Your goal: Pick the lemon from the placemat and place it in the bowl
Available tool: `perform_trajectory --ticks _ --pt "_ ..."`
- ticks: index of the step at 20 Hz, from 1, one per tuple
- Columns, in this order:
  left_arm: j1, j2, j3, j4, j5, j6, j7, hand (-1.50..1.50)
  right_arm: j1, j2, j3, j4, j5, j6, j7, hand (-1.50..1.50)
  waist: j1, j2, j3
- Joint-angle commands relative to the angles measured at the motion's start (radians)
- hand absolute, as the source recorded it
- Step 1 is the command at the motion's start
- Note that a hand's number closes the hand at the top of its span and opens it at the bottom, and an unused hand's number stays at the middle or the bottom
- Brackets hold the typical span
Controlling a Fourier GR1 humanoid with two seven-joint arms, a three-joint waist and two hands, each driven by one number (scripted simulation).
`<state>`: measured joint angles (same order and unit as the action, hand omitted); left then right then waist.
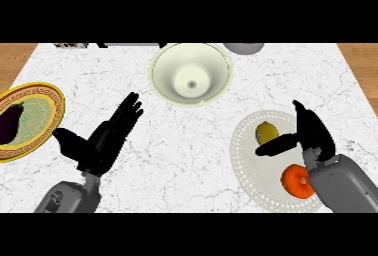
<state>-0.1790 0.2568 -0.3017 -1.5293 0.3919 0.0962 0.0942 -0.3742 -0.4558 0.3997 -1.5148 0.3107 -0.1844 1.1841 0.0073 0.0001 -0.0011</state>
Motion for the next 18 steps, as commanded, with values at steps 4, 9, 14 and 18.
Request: perform_trajectory --ticks 4,9,14,18 --pt "0.065 0.015 0.023 -0.058 -0.004 -0.03 0.007 0.0 -0.051 0.11 0.005 0.136 0.056 0.026 0.104 -1.5 0.004 0.0 0.001" --pt "0.085 -0.003 0.021 -0.106 -0.034 -0.01 0.033 0.0 -0.018 0.117 0.0 0.071 0.088 0.065 0.146 -1.5 -0.003 -0.003 0.001" --pt "0.082 -0.042 0.015 -0.057 -0.072 -0.017 0.016 0.0 -0.03 0.146 -0.047 0.152 0.121 0.086 0.082 -1.5 -0.005 -0.001 0.001" --pt "0.085 -0.019 0.061 -0.063 -0.041 -0.082 0.011 0.0 -0.033 0.206 -0.071 0.248 0.179 0.038 0.012 -1.5 -0.003 -0.001 0.001"
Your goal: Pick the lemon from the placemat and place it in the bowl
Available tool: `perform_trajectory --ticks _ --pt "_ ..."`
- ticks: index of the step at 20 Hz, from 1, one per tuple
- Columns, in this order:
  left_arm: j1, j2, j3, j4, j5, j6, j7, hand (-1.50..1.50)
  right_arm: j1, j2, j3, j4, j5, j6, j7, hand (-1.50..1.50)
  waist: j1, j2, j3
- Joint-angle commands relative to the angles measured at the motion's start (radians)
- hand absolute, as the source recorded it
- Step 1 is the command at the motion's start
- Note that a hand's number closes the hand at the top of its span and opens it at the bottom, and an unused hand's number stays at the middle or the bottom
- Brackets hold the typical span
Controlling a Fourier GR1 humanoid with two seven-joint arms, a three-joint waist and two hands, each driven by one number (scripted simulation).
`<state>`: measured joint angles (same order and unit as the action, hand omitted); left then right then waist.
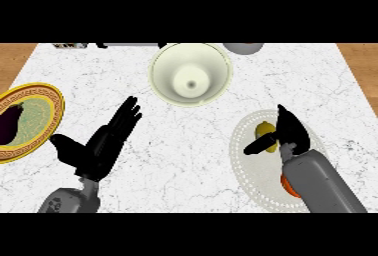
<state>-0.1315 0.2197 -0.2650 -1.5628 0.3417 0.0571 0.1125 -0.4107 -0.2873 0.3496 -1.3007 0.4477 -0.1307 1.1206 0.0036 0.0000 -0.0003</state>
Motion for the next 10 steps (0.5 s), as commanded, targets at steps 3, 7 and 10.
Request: perform_trajectory --ticks 3,7,10 --pt "-0.016 -0.031 0.014 -0.004 -0.039 0.016 0.02 0.0 0.014 0.056 -0.021 -0.041 0.073 0.007 0.156 -1.5 -0.004 -0.002 0.0" --pt "-0.009 -0.05 0.016 0.023 -0.048 -0.014 0.001 0.0 0.039 0.081 -0.067 0.096 0.103 -0.042 0.004 -1.5 -0.002 0.001 0.0" --pt "0.006 -0.064 0.029 0.021 -0.065 -0.027 -0.013 0.0 0.022 0.068 -0.127 0.083 0.105 0.006 -0.01 -1.5 -0.002 0.0 0.0"
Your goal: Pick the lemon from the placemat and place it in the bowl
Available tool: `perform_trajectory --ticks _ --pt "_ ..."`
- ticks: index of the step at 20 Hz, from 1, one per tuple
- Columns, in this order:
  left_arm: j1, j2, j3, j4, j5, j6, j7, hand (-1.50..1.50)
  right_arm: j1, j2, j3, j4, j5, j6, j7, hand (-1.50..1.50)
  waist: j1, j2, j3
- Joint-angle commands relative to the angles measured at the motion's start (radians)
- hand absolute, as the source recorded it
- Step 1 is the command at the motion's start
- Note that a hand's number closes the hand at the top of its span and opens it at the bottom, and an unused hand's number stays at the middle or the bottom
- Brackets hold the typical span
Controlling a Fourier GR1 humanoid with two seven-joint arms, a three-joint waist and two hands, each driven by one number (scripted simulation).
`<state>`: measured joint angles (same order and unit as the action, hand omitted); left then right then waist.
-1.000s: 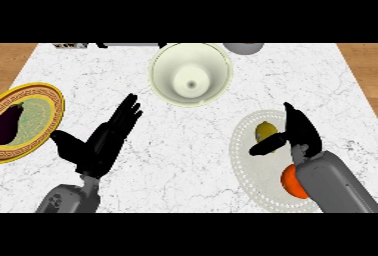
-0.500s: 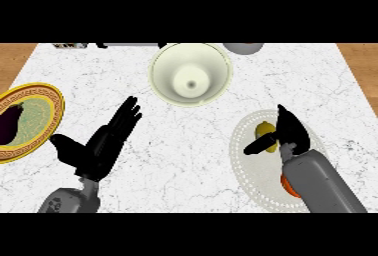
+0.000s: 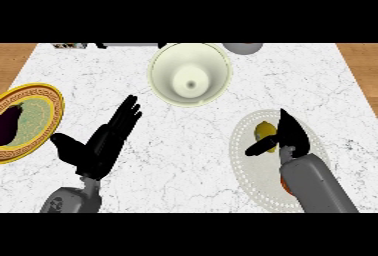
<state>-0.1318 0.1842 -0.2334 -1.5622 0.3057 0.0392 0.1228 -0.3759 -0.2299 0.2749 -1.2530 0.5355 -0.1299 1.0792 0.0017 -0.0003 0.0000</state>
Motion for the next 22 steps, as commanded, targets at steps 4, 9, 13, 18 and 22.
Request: perform_trajectory --ticks 4,9,13,18,22 --pt "0.0 -0.038 0.012 -0.019 -0.039 -0.008 0.038 0.0 0.023 0.045 -0.071 0.049 0.051 -0.003 0.0 -1.5 0.0 0.0 0.0" --pt "0.004 -0.077 0.016 -0.031 -0.068 -0.015 0.055 0.0 0.007 0.085 -0.087 0.093 0.126 -0.042 -0.088 1.5 0.0 0.0 0.0" --pt "0.041 -0.059 0.057 0.01 -0.062 -0.082 -0.019 0.0 -0.039 0.098 -0.102 0.136 0.157 -0.026 -0.119 1.5 0.001 0.0 0.0" --pt "0.025 -0.063 0.057 -0.07 -0.076 -0.069 0.082 0.0 -0.091 0.128 -0.146 0.31 0.167 -0.088 -0.261 1.5 0.006 0.001 0.0" --pt "0.027 -0.08 0.096 -0.04 -0.086 -0.085 0.041 0.0 -0.064 0.104 -0.141 0.212 0.22 -0.021 -0.184 1.5 0.001 0.0 0.0"
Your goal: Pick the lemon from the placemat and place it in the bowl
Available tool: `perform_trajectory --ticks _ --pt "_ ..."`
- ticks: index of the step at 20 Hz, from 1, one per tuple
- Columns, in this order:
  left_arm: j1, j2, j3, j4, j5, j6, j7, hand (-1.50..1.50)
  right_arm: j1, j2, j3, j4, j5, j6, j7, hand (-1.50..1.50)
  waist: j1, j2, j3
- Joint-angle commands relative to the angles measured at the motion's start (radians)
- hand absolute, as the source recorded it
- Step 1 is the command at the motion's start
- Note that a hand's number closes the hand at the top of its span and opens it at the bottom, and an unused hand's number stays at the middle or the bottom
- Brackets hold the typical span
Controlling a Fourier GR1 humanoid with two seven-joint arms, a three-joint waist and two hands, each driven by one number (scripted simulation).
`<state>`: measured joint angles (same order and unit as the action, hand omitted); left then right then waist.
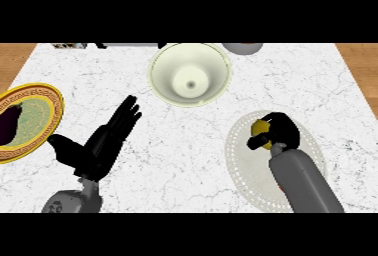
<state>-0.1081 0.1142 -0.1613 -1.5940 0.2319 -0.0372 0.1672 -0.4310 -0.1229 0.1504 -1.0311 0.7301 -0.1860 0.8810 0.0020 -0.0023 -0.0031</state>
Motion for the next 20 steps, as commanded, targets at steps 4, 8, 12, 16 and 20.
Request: perform_trajectory --ticks 4,8,12,16,20 --pt "-0.026 -0.009 -0.018 0.037 -0.013 -0.029 -0.014 0.0 -0.065 0.106 0.284 0.002 0.131 0.136 -0.155 1.5 0.053 0.008 0.002" --pt "-0.058 -0.038 -0.053 0.052 -0.005 -0.049 -0.007 0.0 -0.166 0.121 0.557 -0.023 0.149 0.306 -0.3 1.5 0.134 0.017 0.0" --pt "-0.059 -0.043 -0.037 0.086 -0.038 -0.009 -0.014 0.0 -0.268 0.122 0.736 -0.107 0.118 0.353 -0.202 1.5 0.068 0.006 0.002" --pt "-0.017 -0.022 -0.004 0.022 -0.009 -0.02 -0.009 0.0 -0.254 0.123 0.852 -0.285 0.071 0.316 -0.043 1.5 0.025 -0.001 0.003" --pt "-0.026 -0.023 0.003 0.029 -0.009 -0.013 0.017 0.0 -0.34 0.123 0.81 -0.456 0.021 0.308 0.041 1.5 0.016 -0.003 0.003"
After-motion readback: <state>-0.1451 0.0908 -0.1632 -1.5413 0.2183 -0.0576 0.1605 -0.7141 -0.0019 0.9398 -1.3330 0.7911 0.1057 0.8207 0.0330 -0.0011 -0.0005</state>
